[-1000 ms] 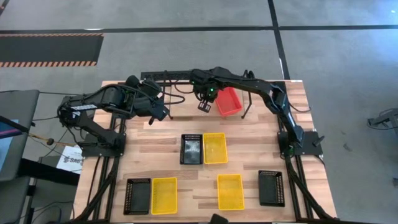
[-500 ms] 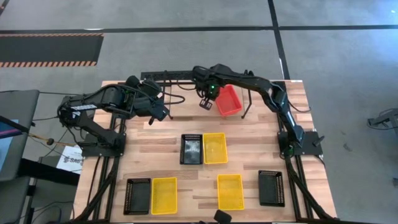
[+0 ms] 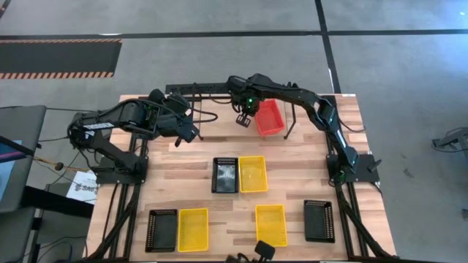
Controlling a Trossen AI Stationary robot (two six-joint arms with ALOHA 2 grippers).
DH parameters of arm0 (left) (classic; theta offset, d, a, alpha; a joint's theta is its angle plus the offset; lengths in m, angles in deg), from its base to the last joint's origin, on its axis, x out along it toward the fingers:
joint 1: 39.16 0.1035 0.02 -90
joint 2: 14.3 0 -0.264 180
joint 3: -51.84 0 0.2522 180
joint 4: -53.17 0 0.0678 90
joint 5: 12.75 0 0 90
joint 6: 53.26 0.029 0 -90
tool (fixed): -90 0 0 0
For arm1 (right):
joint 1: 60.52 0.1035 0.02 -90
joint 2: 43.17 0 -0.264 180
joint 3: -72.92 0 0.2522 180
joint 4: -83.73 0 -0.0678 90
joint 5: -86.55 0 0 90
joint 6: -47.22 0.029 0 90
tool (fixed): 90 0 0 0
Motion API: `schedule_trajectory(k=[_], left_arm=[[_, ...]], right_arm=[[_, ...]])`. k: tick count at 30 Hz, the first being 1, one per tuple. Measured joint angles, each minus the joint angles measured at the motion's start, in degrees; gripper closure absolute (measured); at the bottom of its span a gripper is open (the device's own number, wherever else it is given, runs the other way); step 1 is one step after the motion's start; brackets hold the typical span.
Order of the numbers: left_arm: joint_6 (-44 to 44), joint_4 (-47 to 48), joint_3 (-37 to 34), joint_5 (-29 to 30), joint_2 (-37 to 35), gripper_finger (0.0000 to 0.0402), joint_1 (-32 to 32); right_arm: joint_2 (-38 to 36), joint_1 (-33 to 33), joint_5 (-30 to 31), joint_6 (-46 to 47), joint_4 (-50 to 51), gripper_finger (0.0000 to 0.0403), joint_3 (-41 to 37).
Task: Stack baskets on shelf by color
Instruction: Stack the orange bin on top of the other stacked orange bins on the shelf, then put the bottom left yellow bin on the shelf
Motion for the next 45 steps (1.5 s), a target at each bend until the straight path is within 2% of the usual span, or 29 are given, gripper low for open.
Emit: schedule_trajectory(k=[14, 18, 23, 25, 29, 35, 40, 45], left_arm=[[0.0, 0.0, 0.0, -0.3, 0.0, 0.0200, 0.0], [0.0, 0.0, 0.0, -0.2, 0.0, 0.0200, 0.0], [0.0, 0.0, 0.0, -0.3, 0.0, 0.0200, 0.0], [-0.1, 0.0, 0.0, -0.6, 0.0, 0.0200, 0.0], [-0.4, 0.2, 0.0, -2.3, 0.0, 0.0200, 0.0], [-3.8, 1.0, -1.1, -5.4, -0.1, 0.0200, -1.6], [-11.0, 1.2, -11.5, -6.3, -0.6, 0.0200, -7.7], [-22.7, 0.5, -24.0, -9.4, -0.5, 0.0200, -14.1]], right_arm=[[0.0, -1.6, 0.3, -0.5, 0.5, 0.0403, 0.5], [0.0, 0.1, 0.3, -1.0, 2.6, 0.0403, 4.9], [-0.1, 3.1, 0.9, -1.7, 8.3, 0.0403, 14.8], [-3.6, 4.5, 2.6, -1.9, 7.3, 0.0403, 12.5], [-10.4, 6.5, 5.6, -0.5, 11.9, 0.0403, 11.4], [-22.0, 9.0, 14.8, 5.7, 15.9, 0.0402, 11.3], [-32.3, 11.5, 16.0, 9.3, 15.6, 0.0402, 11.4], [-40.1, 14.8, 19.0, 11.4, 15.7, 0.0401, 11.4]])
